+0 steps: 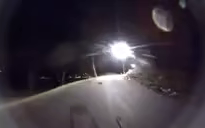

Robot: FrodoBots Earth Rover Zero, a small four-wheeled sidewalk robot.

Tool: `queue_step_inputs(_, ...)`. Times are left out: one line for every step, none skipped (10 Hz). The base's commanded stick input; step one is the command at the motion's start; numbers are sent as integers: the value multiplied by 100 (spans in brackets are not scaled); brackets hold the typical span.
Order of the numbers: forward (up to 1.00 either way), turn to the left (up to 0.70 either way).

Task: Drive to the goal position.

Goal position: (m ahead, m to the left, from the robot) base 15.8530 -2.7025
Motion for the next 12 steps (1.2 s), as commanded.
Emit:
queue_step_inputs(100, -1)
queue_step_inputs(100, 0)
queue_step_inputs(100, 0)
queue_step_inputs(100, 0)
queue_step_inputs(100, 0)
queue_step_inputs(100, 0)
queue_step_inputs(100, 0)
queue_step_inputs(100, 0)
queue_step_inputs(100, 0)
queue_step_inputs(100, 0)
queue_step_inputs(100, -10)
queue_step_inputs(100, -15)
